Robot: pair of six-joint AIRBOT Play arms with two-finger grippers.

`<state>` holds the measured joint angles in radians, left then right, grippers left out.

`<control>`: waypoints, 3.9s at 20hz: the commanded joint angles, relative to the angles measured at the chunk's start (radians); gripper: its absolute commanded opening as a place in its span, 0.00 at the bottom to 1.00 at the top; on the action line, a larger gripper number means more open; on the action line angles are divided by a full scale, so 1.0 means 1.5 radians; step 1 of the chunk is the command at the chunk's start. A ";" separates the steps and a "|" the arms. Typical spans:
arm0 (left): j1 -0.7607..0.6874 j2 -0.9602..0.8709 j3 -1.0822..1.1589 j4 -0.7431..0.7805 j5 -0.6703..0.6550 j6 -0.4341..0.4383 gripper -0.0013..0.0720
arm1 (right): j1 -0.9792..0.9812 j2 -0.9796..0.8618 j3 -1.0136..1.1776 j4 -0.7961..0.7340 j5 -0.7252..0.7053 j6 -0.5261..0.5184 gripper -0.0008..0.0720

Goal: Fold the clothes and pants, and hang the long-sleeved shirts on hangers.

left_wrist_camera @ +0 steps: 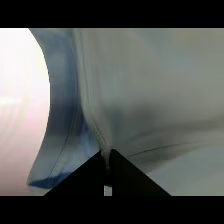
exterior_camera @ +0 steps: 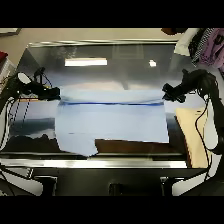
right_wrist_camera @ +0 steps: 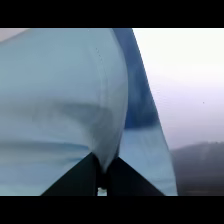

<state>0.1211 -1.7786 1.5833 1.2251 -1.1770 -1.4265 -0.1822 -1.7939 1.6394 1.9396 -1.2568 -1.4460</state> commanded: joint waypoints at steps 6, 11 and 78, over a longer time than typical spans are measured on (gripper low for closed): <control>0.000 -0.046 0.000 -0.002 -0.071 -0.016 0.06 | 0.001 -0.051 -0.001 0.008 -0.063 0.002 0.10; 0.018 -0.042 0.004 -0.001 -0.140 -0.074 0.60 | 0.000 -0.036 0.000 -0.146 -0.154 0.008 0.41; 0.129 0.490 -0.804 -0.266 -0.003 0.051 0.05 | -0.261 0.275 -0.626 0.181 0.026 -0.248 0.29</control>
<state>0.3149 -1.0443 0.3763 0.8310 -1.1812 -1.3495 -0.5743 -1.3804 0.7136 2.1662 -1.2564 -1.7977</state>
